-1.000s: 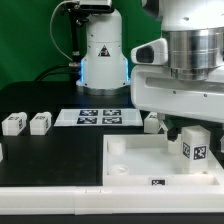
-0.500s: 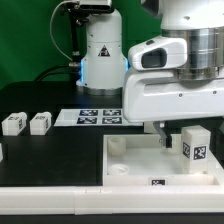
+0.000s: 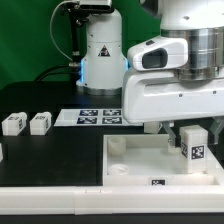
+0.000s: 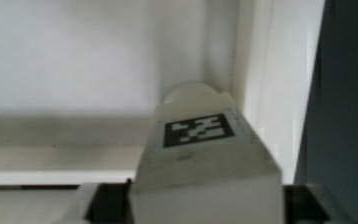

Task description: Assemble one leg

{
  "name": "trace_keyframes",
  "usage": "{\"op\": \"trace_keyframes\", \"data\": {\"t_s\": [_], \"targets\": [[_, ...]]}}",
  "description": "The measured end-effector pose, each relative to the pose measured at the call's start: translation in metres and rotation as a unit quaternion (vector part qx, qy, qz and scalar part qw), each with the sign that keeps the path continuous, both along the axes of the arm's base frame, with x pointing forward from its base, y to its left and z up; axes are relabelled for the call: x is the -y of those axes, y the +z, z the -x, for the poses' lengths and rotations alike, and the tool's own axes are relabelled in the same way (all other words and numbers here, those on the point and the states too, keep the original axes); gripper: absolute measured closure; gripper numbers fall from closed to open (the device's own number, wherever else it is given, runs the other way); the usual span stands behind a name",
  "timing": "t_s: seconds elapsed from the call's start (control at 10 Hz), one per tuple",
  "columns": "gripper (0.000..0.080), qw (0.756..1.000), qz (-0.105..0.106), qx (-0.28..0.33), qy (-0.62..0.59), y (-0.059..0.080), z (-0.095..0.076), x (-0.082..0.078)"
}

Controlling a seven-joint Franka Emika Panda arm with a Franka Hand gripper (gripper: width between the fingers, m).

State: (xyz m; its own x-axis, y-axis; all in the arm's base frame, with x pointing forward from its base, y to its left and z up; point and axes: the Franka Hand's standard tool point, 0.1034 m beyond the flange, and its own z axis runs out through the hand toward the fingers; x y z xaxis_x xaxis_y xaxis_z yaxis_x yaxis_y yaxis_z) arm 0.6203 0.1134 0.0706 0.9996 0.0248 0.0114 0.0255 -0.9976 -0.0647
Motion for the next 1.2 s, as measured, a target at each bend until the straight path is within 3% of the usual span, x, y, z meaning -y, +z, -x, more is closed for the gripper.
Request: {"op": "trace_keyframes", "data": {"t_s": [0.3, 0.5, 0.9, 1.2], "targets": [[0.0509, 1.0, -0.001, -0.001, -0.018, 0.0, 0.0, -0.0002], [0.0509, 0.982, 0.0, -0.012, -0.188, 0.0006, 0.0003, -0.002], [0.0509, 0.9, -0.007, -0.025, -0.435, -0.0008, 0.0002, -0.0002], [0.0508, 0.789, -0.013, -0.037, -0.613, -0.0008, -0.0005, -0.0002]]}}
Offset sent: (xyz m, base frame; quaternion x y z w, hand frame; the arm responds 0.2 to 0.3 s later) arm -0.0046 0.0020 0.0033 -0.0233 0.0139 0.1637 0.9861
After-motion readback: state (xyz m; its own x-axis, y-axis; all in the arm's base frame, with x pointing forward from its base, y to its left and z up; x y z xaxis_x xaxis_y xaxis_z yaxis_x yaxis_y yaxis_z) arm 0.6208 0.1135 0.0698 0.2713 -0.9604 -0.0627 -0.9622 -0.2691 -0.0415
